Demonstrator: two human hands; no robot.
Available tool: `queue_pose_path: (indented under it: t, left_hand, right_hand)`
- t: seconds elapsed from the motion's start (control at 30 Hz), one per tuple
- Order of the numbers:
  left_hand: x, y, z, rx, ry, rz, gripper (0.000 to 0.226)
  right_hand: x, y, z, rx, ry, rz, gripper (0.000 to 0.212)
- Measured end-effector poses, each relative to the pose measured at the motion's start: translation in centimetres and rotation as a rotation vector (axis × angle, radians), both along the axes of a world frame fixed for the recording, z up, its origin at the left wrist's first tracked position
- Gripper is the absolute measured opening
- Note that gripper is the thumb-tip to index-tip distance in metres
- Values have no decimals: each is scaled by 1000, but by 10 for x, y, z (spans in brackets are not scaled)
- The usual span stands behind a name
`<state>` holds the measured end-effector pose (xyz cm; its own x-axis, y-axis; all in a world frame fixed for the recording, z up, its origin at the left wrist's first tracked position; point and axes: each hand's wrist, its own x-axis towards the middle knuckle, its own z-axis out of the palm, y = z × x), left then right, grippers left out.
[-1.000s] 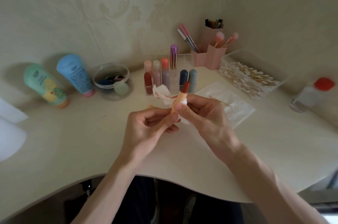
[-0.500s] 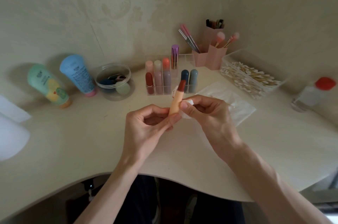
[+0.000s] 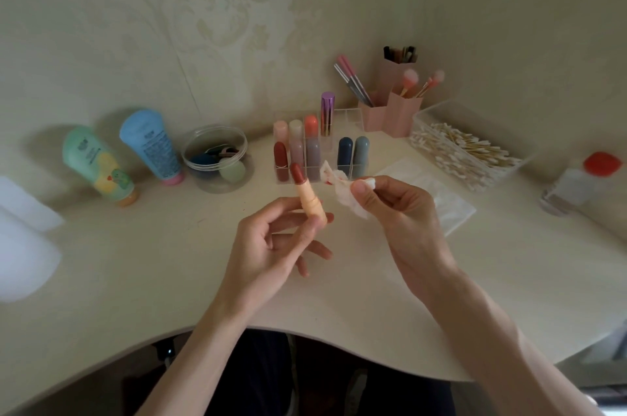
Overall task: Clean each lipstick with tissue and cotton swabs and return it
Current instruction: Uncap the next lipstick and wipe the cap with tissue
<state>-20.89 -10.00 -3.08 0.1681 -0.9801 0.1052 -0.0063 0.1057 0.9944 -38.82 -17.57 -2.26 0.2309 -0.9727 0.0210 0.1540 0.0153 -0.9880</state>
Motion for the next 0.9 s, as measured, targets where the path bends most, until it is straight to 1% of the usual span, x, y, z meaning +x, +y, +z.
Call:
queue_pose_path:
  t: [0.1, 0.2, 0.27, 0.33, 0.47, 0.6, 0.9]
  left_hand:
    - [-3, -6, -6, 37, -184, 15, 19]
    - [-14, -18, -9, -3, -341, 85, 13]
    - [-21, -27, -8, 9, -390, 135, 12]
    - [-25, -37, -8, 24, -408, 161, 11]
    - [-27, -54, -11, 38, -589, 263, 10]
    - [-30, -64, -10, 33, -672, 313, 12]
    - [-36, -75, -9, 35, -735, 367, 14]
  right_hand:
    - [-2, -4, -1, 21, 53, -138, 12]
    - [-8, -10, -1, 6, 98, -293, 10]
    - [-12, -14, -1, 2, 110, -370, 10]
    - [-14, -16, -1, 4, 121, -412, 11]
    - [-14, -17, -3, 25, 140, -454, 18]
    - [-16, -19, -2, 51, 124, -486, 21]
    - [-15, -15, 0, 47, 135, -470, 23]
